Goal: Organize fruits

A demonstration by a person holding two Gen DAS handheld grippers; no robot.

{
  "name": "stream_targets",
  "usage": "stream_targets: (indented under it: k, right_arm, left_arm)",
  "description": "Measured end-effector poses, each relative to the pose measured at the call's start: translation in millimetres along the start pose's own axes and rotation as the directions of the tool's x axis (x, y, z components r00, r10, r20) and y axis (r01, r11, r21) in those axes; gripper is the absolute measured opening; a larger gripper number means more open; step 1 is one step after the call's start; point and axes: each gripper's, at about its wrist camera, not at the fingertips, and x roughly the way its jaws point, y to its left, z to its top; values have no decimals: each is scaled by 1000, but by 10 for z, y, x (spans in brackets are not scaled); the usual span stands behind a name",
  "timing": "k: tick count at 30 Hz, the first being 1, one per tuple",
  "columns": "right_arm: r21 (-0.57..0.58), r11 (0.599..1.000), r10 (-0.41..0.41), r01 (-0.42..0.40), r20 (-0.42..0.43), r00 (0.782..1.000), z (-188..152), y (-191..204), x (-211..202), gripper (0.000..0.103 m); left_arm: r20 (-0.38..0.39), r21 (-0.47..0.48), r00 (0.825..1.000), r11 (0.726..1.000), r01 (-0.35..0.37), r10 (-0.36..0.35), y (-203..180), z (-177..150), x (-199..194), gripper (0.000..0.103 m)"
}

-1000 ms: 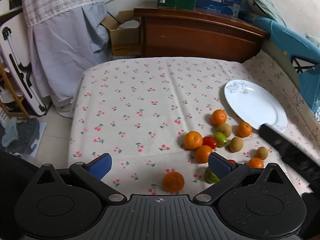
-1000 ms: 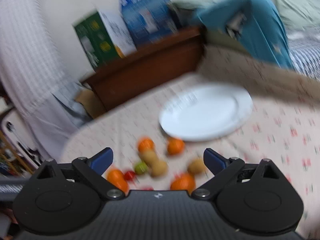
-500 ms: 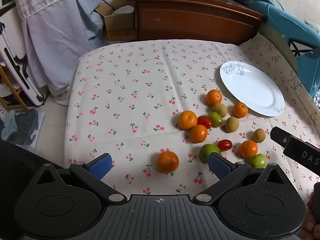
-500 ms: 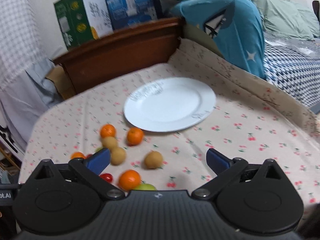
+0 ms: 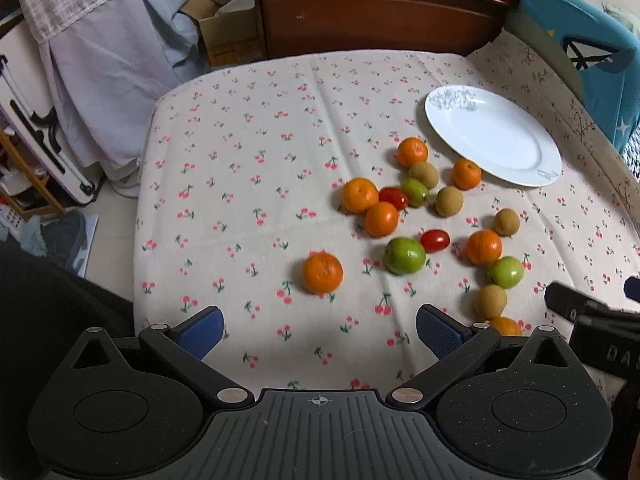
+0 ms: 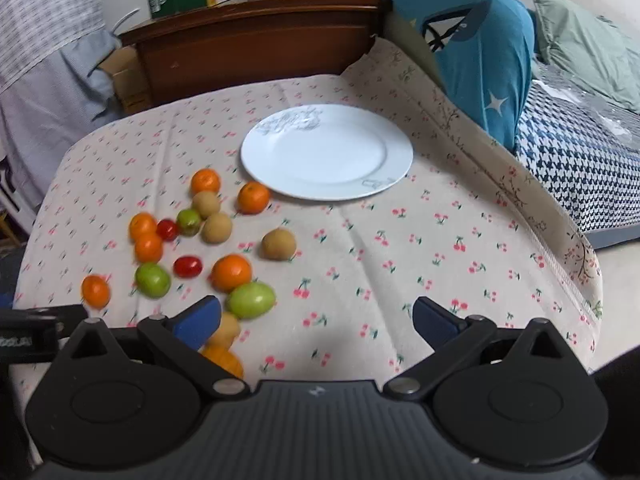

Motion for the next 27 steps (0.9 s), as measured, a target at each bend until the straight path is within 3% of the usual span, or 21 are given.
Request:
stream_targets:
  k: [16,27]
  right_arm:
    - [17,1000,11,-10,-107,994,-114,42,61,102]
    - [34,999,9,-5,-119,993,-117,12,73,101]
  left_arm:
    - [-3,15,998,998,-56,56,-75,-121,-69,103]
    - [24,54,998,996,-67,66,-176,-150,-139,103]
